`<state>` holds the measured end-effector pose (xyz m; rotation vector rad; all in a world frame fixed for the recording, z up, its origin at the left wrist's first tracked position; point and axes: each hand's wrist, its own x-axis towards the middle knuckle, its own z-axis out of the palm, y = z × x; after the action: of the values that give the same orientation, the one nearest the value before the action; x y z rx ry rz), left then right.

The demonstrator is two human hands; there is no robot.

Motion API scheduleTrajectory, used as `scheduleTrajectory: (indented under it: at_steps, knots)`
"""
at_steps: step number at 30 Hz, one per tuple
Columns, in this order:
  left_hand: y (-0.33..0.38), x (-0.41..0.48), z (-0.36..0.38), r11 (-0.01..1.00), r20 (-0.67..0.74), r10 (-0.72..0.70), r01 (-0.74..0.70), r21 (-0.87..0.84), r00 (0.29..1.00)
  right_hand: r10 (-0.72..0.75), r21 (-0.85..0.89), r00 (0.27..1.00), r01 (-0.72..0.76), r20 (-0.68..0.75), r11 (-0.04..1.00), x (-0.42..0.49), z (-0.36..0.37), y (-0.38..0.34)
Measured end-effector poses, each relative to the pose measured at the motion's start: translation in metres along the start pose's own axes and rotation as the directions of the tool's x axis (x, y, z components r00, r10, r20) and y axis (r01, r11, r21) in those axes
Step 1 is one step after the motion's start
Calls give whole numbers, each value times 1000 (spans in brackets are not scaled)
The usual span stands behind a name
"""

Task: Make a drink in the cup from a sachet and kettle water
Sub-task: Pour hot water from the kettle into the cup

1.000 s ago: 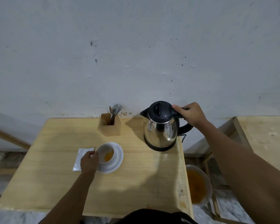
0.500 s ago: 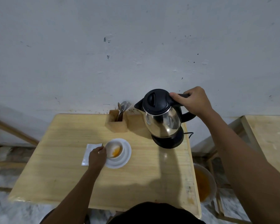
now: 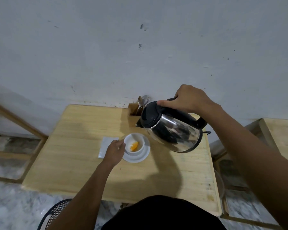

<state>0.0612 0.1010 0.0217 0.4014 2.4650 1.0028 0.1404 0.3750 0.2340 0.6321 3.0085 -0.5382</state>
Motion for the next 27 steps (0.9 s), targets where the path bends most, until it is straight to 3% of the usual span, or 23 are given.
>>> scheduleTrajectory:
  at_steps: [6,13,27]
  knots:
    - [-11,5,3,999,20,30,-30,-32,999,-3,-146,985,29,173,989,7,9,-27]
    - [-20,12,2,998,49,68,-67,-15,996,1,-302,959,87,282,949,15,22,-52]
    - [-24,16,3,996,56,74,-76,41,996,-33,-480,951,185,308,857,21,44,-74]
